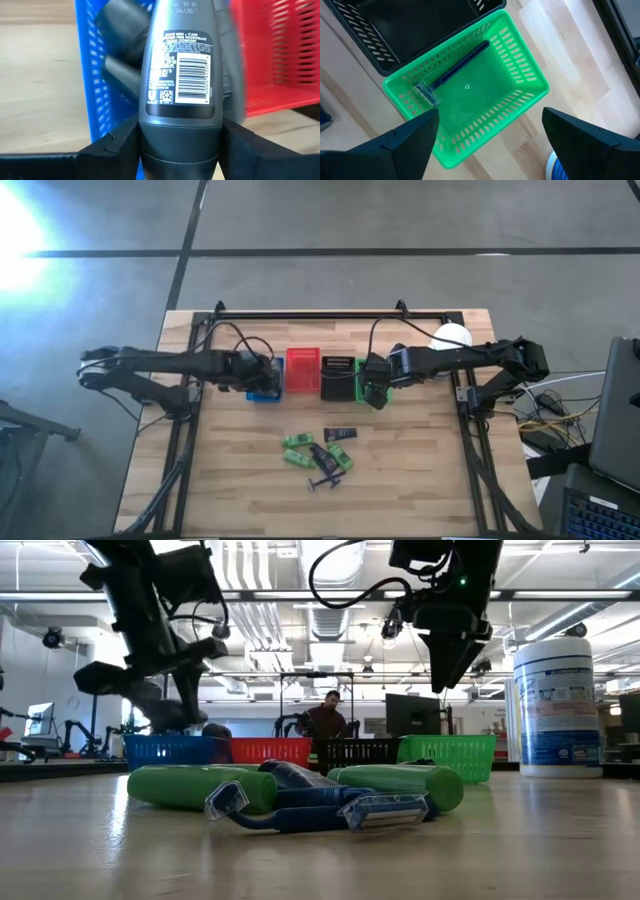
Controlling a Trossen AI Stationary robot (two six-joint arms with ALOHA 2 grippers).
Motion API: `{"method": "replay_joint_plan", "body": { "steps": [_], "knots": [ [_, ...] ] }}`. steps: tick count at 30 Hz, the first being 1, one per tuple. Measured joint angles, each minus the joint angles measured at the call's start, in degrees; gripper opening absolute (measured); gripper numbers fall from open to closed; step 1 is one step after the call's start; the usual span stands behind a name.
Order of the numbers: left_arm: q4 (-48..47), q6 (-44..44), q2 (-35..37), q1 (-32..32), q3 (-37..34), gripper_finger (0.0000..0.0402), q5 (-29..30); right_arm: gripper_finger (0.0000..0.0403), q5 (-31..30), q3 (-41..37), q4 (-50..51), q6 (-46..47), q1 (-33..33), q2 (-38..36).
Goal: Pick & Place Travel size toiletries
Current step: Put the gray deodorant into the blue bin, then put the blue shaving cream into the red bin
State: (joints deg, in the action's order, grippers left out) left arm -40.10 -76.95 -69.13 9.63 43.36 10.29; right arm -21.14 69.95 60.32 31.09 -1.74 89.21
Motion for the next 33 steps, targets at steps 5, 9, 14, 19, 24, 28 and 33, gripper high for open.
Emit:
{"method": "replay_joint_plan", "body": {
  "steps": [5, 9, 14, 19, 24, 28, 33],
  "knots": [
    [1.1, 0.3, -1.0, 0.5, -0.9, 0.0254, 3.2, 0.0363, 3.0, 0.0, -1.8, -1.8, 1.4, 0.0],
    [1.0, 2.6, -1.2, 1.0, -1.3, 0.0316, 1.9, 0.0363, 9.6, -0.1, -4.8, -6.9, 4.2, 0.0],
    [0.4, 11.3, 0.2, 0.3, 0.9, 0.035, -1.4, 0.0363, 16.4, -1.9, -14.4, -12.9, 8.7, 0.1],
    [0.3, 24.7, 3.9, -2.3, 4.9, 0.0351, -1.7, 0.0363, 16.9, -4.6, -21.6, -15.8, 11.0, 1.6],
    [-0.5, 35.0, 8.3, -5.7, 7.1, 0.0352, -1.4, 0.0363, 16.8, -4.8, -22.4, -18.0, 13.6, 5.2],
    [-0.8, 37.4, 11.5, -6.8, 7.4, 0.0353, -1.3, 0.0363, 17.2, -2.3, -22.6, -18.1, 15.9, 10.6],
    [-0.8, 38.8, 16.3, -8.3, 7.7, 0.0351, -2.3, 0.036, 16.1, 2.4, -21.2, -16.3, 17.3, 18.0]
  ]
}}
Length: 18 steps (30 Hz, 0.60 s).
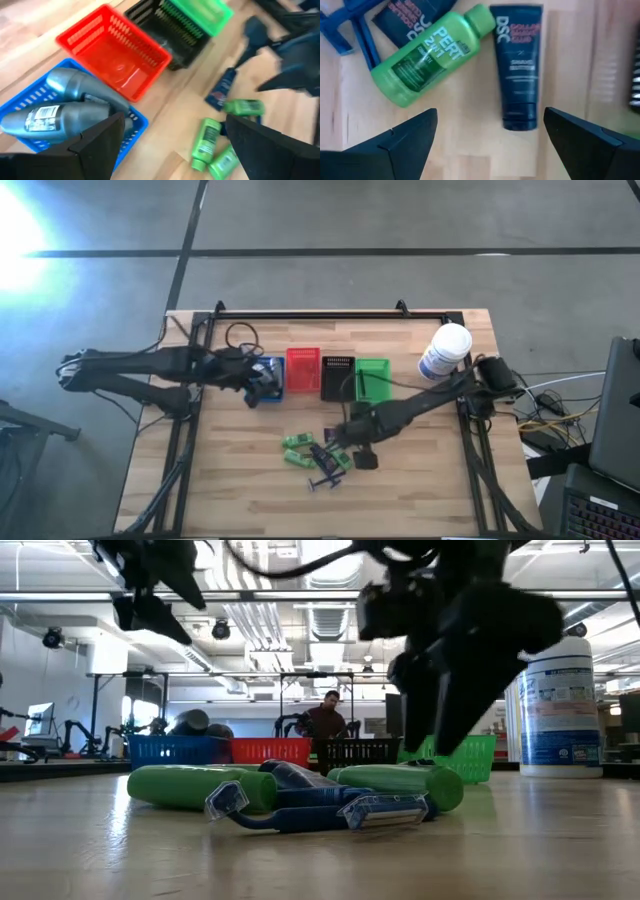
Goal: Pick & Place Travel size toiletries
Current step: Put the blue shaving cream into the red bin
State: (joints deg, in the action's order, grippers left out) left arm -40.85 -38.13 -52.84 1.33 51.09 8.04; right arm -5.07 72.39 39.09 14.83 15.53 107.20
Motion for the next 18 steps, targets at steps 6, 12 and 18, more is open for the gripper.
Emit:
{"method": "replay_joint_plan", "body": {
  "steps": [6, 12, 18],
  "knots": [
    [0.0, 0.5, 5.3, -2.2, -0.2, 0.035, 0.0, 0.0309, -1.1, 5.0, 2.7, 1.2, -1.4, 6.2],
    [-0.1, 0.5, 8.9, -4.1, -0.6, 0.0349, -0.8, 0.0239, 4.2, 7.6, 3.3, 0.2, -2.7, 10.6],
    [-1.2, 0.6, 11.3, -5.7, -0.6, 0.0349, -1.3, 0.0173, 4.4, 10.8, 5.7, 0.4, -3.0, 12.7]
  ]
}}
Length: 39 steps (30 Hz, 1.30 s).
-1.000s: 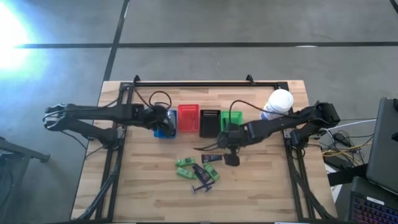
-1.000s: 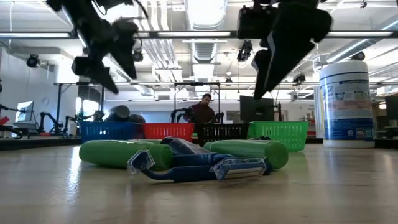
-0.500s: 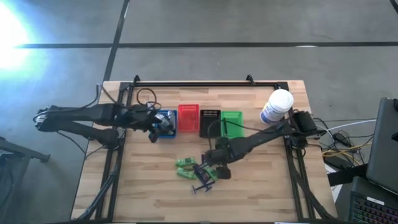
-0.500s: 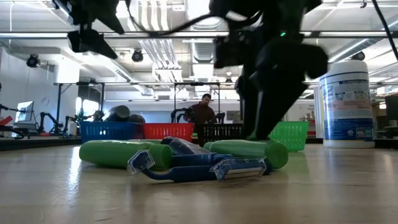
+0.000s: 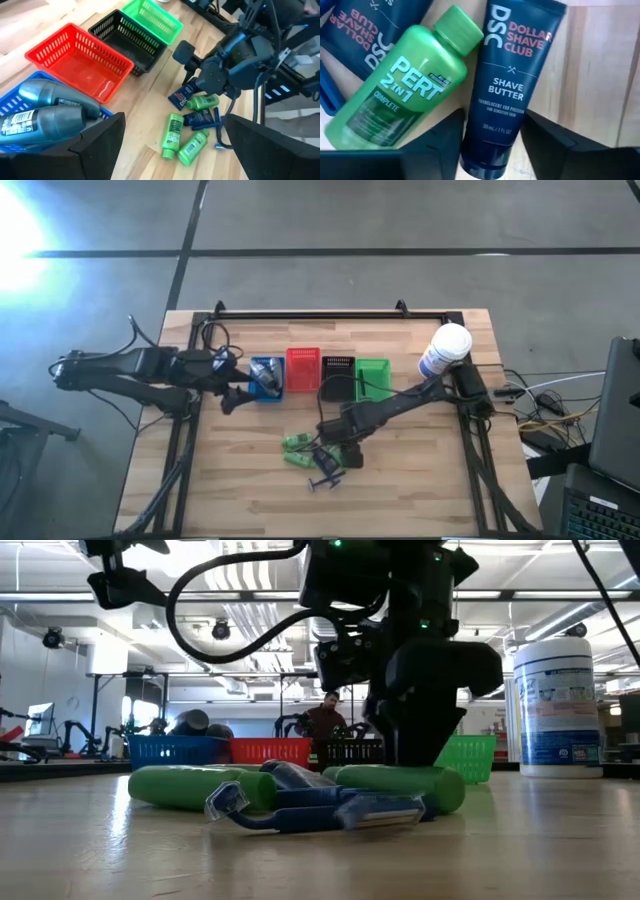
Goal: Pick & Place Travel size toiletries
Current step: Put the blue shaving cream into the red bin
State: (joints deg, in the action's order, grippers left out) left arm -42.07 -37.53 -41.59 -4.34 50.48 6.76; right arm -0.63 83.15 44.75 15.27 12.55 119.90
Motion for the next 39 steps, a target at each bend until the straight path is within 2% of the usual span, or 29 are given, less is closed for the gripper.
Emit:
{"method": "replay_joint_plan", "body": {
  "steps": [5, 14, 21, 26, 30, 34, 37, 39],
  "knots": [
    [-1.4, 1.9, 0.5, -0.1, -0.2, 0.0349, 0.0, 0.0133, -1.3, 0.6, -0.4, -0.2, -0.6, -0.3],
    [-1.3, 3.3, 0.1, -0.2, -0.2, 0.0349, 0.0, 0.0147, -0.2, 0.7, 0.0, 0.8, -1.3, -0.4],
    [-1.3, 4.5, 0.1, -0.2, -0.2, 0.0348, 0.1, 0.0123, 2.0, 1.9, 1.3, 2.5, -1.5, -1.3],
    [-1.2, 5.8, -0.2, -0.2, -0.2, 0.0348, 0.2, 0.0124, 2.8, 2.7, 1.2, 11.6, -3.0, -6.0],
    [-1.2, 6.8, -0.8, -0.2, -0.2, 0.0348, 0.2, 0.013, 2.3, 3.0, -3.3, 24.0, -6.9, -12.4],
    [-1.0, 8.0, -1.4, -0.2, -0.4, 0.0348, 0.3, 0.0126, 2.6, 2.4, -15.0, 39.4, -13.7, -15.3],
    [-0.4, 8.5, -1.8, -0.2, -0.8, 0.0348, 0.6, 0.0127, 2.4, 1.8, -25.8, 45.4, -18.2, -13.4],
    [-0.3, 8.5, -1.9, -0.2, -0.9, 0.0348, 0.7, 0.0134, 3.2, 1.8, -28.8, 47.8, -20.0, -11.2]
  ]
}}
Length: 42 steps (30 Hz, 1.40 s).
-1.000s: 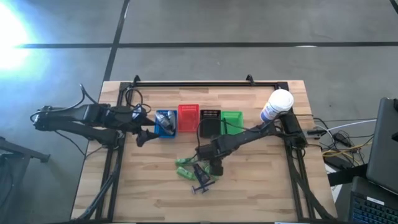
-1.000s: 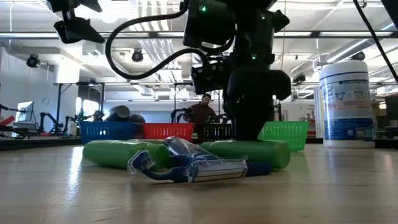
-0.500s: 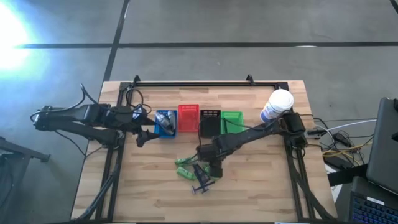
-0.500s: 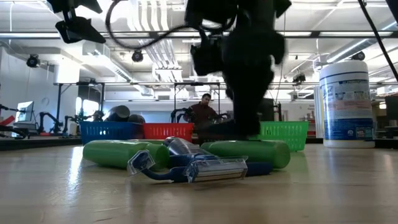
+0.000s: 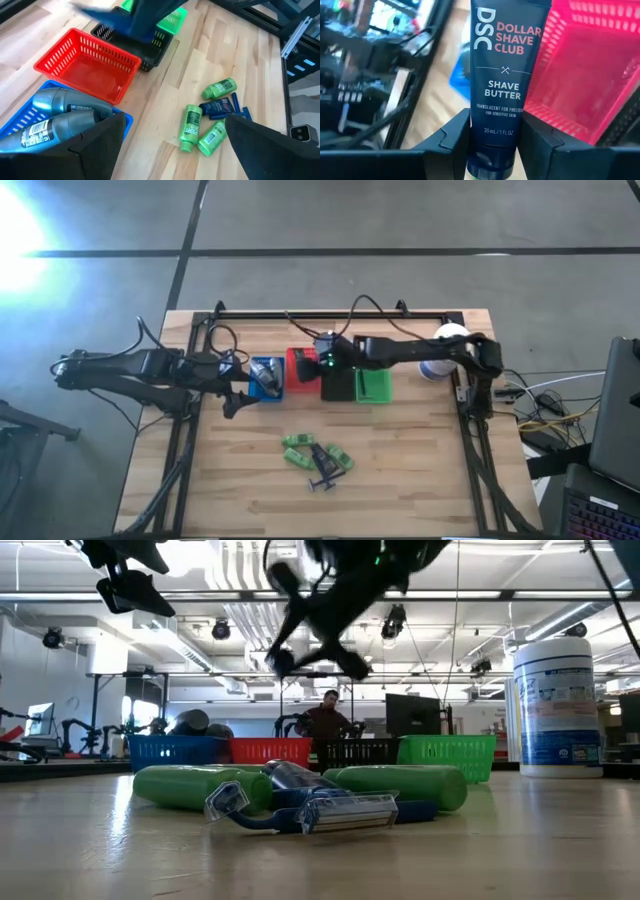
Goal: Pick & Place Travel size toiletries
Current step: Put the blue shaving cream into the red bin, then put the green shampoo into the black bin
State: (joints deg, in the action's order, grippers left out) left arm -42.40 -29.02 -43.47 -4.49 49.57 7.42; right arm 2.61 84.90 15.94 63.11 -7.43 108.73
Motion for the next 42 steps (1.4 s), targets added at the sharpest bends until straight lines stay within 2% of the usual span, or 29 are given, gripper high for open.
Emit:
{"method": "replay_joint_plan", "body": {
  "steps": [3, 7, 11, 16, 21, 25, 29, 33, 36, 42],
  "knots": [
    [0.0, 0.1, 0.0, 0.0, -0.1, 0.0348, 0.0, 0.0148, 1.2, 0.0, -1.6, 2.7, -0.9, 3.8],
    [-0.1, 0.1, 0.1, -0.1, -0.1, 0.0349, 0.0, 0.016, -3.0, 1.3, -1.4, 2.9, -1.1, 6.4],
    [-0.6, 0.0, 0.6, -0.1, -0.1, 0.0349, 0.0, 0.0171, -9.8, 2.2, -0.2, 2.9, -1.4, 6.5],
    [-0.7, -0.3, 0.6, -0.1, -0.1, 0.0349, -0.1, 0.0193, -10.0, 2.1, 2.6, 2.1, -2.9, 6.5],
    [-1.0, 0.2, 0.6, -0.1, -0.1, 0.0349, -1.2, 0.0208, -6.4, 2.1, 4.2, -4.4, -3.0, 5.7],
    [-1.9, 7.6, -1.2, -0.6, -0.7, 0.0349, -7.6, 0.0225, -5.0, 2.1, 12.7, -16.6, -0.3, 1.4],
    [-0.3, 20.0, -6.6, -1.9, -2.9, 0.0349, -11.9, 0.0247, -4.7, 2.1, 28.3, -26.2, 4.7, -2.1],
    [6.9, 31.2, -15.5, -3.2, -4.6, 0.0349, -12.1, 0.0268, -5.7, 1.9, 37.5, -27.9, 10.9, -4.6],
    [12.8, 31.7, -23.7, -3.5, -4.5, 0.0348, -12.1, 0.0279, -7.1, 1.4, 40.2, -26.1, 14.4, -5.4],
    [15.8, 26.0, -37.9, -4.2, -1.6, 0.033, -14.6, 0.0296, -11.1, -1.5, 42.6, -20.8, 20.8, -6.7]
  ]
}}
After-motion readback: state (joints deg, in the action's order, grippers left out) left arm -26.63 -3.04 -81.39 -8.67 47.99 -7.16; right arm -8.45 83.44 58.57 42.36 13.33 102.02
